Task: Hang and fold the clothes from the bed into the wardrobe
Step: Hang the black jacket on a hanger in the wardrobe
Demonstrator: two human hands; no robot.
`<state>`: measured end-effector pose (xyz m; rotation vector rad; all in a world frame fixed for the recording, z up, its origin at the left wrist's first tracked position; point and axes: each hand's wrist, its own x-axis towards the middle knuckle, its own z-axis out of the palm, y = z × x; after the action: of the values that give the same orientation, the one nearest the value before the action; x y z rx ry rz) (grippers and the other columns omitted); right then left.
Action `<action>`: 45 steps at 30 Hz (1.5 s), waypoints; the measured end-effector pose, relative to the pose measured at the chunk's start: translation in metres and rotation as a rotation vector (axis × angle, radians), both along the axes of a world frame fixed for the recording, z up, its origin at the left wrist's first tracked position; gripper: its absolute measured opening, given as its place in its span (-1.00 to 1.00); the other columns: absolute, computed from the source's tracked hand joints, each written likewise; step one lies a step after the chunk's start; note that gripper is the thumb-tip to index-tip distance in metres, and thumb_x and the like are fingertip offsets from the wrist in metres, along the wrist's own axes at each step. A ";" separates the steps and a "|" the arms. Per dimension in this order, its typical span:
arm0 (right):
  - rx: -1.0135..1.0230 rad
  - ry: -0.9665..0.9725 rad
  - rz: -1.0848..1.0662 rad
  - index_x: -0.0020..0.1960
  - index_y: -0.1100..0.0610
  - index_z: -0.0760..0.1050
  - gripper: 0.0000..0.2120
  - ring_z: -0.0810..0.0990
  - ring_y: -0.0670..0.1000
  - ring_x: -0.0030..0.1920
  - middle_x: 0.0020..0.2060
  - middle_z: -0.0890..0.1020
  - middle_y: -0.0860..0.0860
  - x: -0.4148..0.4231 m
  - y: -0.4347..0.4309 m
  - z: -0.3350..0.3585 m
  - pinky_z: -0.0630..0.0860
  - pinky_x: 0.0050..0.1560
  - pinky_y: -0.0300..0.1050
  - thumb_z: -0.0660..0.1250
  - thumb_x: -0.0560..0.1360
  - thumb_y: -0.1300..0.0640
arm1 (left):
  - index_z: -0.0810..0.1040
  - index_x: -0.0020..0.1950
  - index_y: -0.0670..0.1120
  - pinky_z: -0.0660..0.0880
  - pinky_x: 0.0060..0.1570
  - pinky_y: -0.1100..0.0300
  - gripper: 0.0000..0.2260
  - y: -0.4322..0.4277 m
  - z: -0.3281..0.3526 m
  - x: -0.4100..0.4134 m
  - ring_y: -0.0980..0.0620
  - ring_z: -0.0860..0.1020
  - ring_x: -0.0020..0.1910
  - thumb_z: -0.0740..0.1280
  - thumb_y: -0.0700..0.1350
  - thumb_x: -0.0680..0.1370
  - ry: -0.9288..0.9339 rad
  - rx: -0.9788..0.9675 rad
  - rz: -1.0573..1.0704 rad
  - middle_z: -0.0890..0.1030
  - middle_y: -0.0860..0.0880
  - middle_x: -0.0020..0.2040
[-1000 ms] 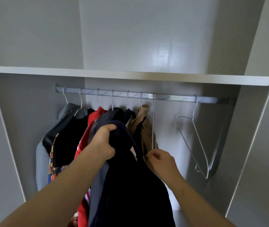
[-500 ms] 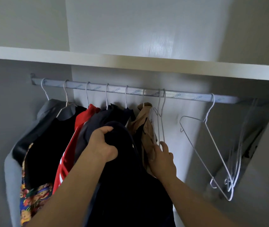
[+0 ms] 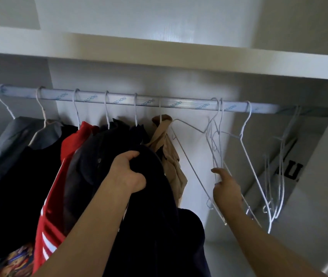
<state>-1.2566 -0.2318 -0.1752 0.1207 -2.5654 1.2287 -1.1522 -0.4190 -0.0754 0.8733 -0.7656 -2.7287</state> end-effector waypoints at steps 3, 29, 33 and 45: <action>0.015 0.007 -0.048 0.27 0.13 0.48 -0.47 0.43 0.06 -0.38 -0.18 0.54 0.23 -0.001 0.011 0.002 0.36 -0.38 -0.18 0.06 0.43 0.50 | 0.52 -0.17 -0.26 0.46 -0.31 0.02 -0.85 0.001 -0.005 -0.005 -0.15 0.46 -0.29 0.24 -0.21 0.54 -0.044 0.021 -0.050 0.49 -0.19 -0.23; -0.453 0.109 0.124 -0.05 0.02 0.48 -0.66 0.51 -0.21 -0.36 -0.26 0.60 -0.10 0.093 0.047 0.019 0.37 -0.40 -0.45 0.17 0.44 0.44 | 0.47 0.26 -0.20 0.37 -0.38 0.03 -0.71 0.065 -0.009 0.071 -0.16 0.45 -0.24 0.25 -0.19 0.54 -0.083 -0.134 -0.106 0.48 -0.17 -0.16; -0.573 0.032 0.122 -0.10 -0.06 0.45 -0.65 0.39 -0.13 -0.50 -0.51 0.48 -0.16 0.123 0.075 0.002 0.36 -0.46 -0.36 0.23 0.43 0.40 | 0.47 0.25 -0.18 0.37 -0.39 0.04 -0.71 0.081 -0.022 0.089 -0.16 0.47 -0.23 0.25 -0.19 0.54 -0.119 -0.133 -0.122 0.49 -0.18 -0.14; -0.517 -0.168 0.289 -0.46 0.11 0.17 -0.57 0.18 -0.15 -0.57 -0.61 0.18 -0.12 0.190 0.106 -0.060 0.22 -0.51 -0.40 0.33 0.43 0.33 | 0.43 0.34 -0.18 0.39 -0.12 0.07 -0.65 0.114 -0.054 0.140 -0.14 0.45 0.16 0.24 -0.19 0.55 -0.207 -0.129 -0.090 0.46 -0.15 0.30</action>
<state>-1.0669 -0.1260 -0.2350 0.2926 -2.3232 2.0466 -1.0126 -0.3050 -0.1297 1.1289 -1.0307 -2.6562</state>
